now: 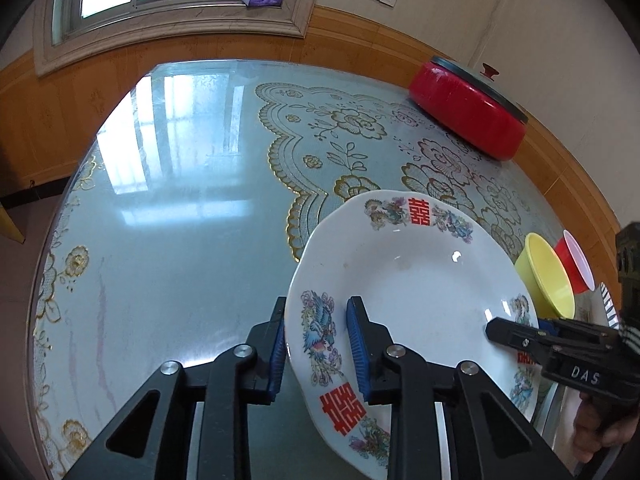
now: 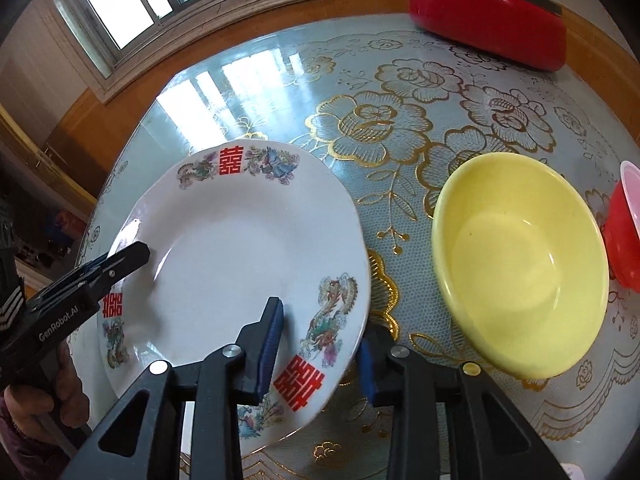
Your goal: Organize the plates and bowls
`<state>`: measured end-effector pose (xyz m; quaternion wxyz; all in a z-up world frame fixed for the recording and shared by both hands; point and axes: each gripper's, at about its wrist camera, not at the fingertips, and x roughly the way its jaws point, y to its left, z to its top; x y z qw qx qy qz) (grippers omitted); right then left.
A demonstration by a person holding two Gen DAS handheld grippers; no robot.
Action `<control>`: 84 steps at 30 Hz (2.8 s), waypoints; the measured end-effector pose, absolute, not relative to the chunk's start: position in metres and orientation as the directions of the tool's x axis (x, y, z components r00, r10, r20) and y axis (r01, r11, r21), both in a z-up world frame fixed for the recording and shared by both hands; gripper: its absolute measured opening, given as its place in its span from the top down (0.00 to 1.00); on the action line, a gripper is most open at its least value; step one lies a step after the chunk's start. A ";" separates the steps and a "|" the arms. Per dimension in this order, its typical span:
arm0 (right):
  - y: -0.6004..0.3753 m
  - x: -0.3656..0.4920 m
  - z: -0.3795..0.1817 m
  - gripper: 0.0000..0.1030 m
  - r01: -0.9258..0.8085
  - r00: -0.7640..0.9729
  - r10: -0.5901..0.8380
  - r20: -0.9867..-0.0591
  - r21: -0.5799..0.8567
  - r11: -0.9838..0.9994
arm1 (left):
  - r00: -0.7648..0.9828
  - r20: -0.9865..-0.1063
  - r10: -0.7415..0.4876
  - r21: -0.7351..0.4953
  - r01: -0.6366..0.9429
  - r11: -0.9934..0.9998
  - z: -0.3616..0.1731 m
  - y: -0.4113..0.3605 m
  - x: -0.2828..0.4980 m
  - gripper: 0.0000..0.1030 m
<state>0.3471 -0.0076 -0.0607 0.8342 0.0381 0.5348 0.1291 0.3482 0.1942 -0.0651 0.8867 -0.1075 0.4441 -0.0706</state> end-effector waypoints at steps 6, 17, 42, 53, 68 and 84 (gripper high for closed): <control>-0.003 0.339 -0.060 0.68 -0.223 0.388 0.265 -0.883 0.189 0.956 | 0.602 -0.772 -0.207 -0.262 -0.005 0.965 -0.065 0.198 0.326 0.74; 0.008 0.320 -0.048 0.69 -0.340 0.416 0.276 -0.867 0.134 0.931 | 0.635 -0.750 -0.183 -0.258 -0.027 0.966 -0.057 0.196 0.288 0.74; 0.000 0.272 -0.020 0.69 -0.451 0.515 0.297 -0.804 0.041 0.891 | 0.700 -0.696 -0.161 -0.241 -0.017 0.970 -0.033 0.183 0.241 0.72; -0.054 0.206 0.020 0.69 -0.401 0.607 0.302 -0.735 0.044 0.915 | 0.752 -0.619 -0.226 -0.228 0.103 0.968 0.009 0.137 0.198 0.73; -0.156 0.124 0.004 0.69 -0.229 0.638 0.184 -0.748 0.044 0.973 | 0.655 -0.657 -0.374 -0.228 0.300 0.926 -0.004 0.032 0.163 0.73; -0.154 0.110 -0.025 0.65 -0.253 0.632 0.127 -0.765 -0.048 0.966 | 0.620 -0.714 -0.326 -0.215 0.249 0.944 -0.039 0.020 0.152 0.70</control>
